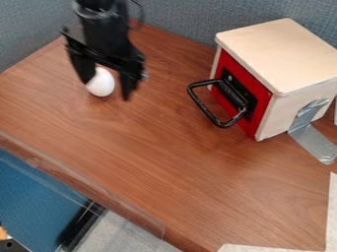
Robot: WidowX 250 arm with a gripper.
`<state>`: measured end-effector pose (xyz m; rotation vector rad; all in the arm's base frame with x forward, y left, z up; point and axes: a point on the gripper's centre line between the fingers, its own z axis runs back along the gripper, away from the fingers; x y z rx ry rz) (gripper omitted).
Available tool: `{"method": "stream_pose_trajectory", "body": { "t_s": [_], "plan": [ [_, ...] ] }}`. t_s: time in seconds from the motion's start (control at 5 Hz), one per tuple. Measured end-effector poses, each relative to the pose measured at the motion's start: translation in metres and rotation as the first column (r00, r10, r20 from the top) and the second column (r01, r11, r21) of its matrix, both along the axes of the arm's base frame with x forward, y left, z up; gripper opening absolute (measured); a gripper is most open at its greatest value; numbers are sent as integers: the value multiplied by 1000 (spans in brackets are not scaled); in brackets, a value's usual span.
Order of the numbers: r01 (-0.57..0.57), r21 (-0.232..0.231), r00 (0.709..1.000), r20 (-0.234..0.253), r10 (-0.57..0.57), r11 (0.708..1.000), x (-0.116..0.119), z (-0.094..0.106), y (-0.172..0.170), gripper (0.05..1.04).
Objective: The robot are opening the box
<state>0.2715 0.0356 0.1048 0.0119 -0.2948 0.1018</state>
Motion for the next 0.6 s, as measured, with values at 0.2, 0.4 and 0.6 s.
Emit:
{"method": "stream_pose_trajectory", "body": {
  "t_s": [0.2,0.4,0.6],
  "plan": [
    [-125,-73,989,69,130,989,8,-15,-26,1001],
    [-249,-108,959,109,260,962,19,-26,-46,1001],
    [-400,-109,899,143,413,910,32,-40,-53,1001]
  ]
}}
